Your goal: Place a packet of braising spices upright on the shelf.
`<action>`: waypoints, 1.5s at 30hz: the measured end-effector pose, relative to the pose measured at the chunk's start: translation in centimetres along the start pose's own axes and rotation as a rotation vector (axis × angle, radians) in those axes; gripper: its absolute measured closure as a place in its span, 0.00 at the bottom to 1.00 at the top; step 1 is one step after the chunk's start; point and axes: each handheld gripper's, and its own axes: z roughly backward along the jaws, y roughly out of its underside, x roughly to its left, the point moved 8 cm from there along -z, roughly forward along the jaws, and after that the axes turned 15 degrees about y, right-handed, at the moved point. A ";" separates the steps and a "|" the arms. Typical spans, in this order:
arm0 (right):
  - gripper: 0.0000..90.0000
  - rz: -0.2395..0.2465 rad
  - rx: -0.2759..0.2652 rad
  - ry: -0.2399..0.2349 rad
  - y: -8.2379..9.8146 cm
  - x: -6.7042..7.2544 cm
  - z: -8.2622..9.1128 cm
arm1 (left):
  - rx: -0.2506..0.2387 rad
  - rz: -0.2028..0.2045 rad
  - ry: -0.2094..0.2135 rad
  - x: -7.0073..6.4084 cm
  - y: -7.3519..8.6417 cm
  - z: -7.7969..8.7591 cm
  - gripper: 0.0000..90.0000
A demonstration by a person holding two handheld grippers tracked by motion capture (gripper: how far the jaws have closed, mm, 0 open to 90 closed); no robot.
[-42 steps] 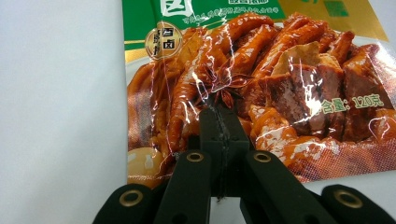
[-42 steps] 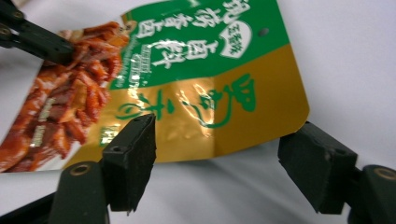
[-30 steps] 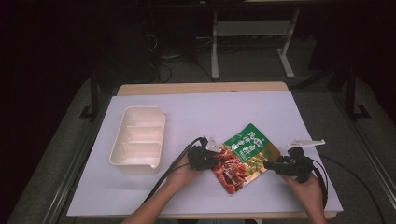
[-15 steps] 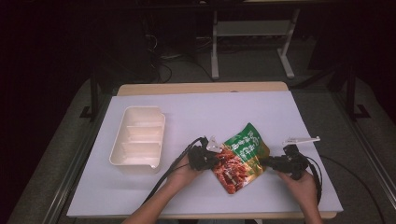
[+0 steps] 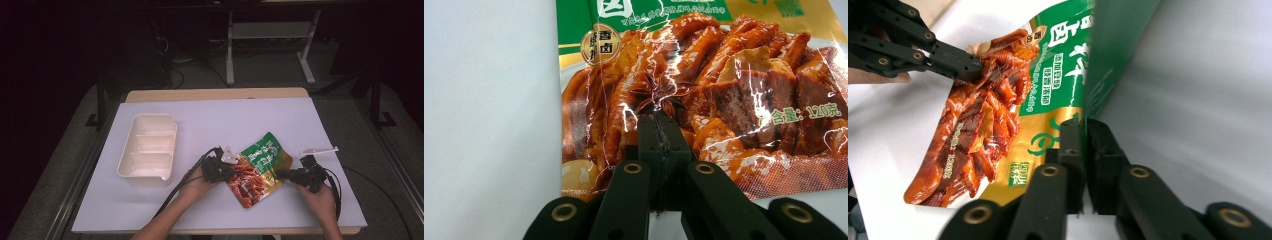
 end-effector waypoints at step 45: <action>0.99 0.035 -0.122 0.006 -4.2 2.3 2.2 | -0.170 -0.019 0.068 -2.8 0.9 4.1 0.83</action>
